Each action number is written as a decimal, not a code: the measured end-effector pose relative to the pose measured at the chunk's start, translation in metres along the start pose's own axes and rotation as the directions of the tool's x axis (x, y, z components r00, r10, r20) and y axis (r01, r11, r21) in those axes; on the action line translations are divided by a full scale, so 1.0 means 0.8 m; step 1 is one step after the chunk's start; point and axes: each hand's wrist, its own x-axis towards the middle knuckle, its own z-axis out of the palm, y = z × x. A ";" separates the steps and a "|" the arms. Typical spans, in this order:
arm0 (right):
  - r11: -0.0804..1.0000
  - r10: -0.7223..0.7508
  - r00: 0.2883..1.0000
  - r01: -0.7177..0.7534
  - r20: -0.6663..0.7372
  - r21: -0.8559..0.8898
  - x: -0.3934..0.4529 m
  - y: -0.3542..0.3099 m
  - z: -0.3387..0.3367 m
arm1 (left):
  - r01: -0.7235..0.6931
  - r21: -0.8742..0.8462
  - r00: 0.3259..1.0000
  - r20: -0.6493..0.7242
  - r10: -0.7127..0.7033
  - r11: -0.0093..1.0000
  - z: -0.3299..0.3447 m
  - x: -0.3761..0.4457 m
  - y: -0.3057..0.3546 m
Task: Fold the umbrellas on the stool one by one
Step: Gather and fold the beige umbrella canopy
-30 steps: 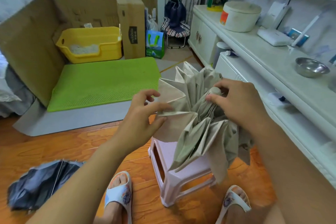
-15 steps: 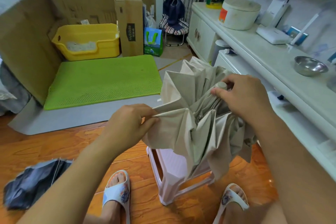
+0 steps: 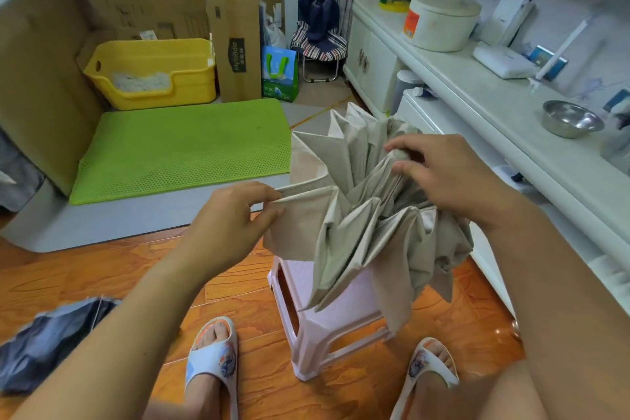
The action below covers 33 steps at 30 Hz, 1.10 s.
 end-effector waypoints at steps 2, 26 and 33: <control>1.000 -0.019 0.999 0.019 -0.035 -0.011 0.001 -0.002 -0.003 | 0.034 -0.024 0.996 -0.080 -0.036 0.999 -0.003 0.002 0.001; 0.998 0.026 0.996 -0.029 -0.082 -0.047 -0.010 -0.004 0.001 | -0.407 0.015 0.897 -0.182 0.402 0.913 0.014 0.004 0.061; 0.998 -0.012 0.997 0.007 -0.078 -0.064 -0.014 -0.011 0.004 | -0.382 0.224 0.921 0.013 0.390 0.896 0.012 0.019 0.055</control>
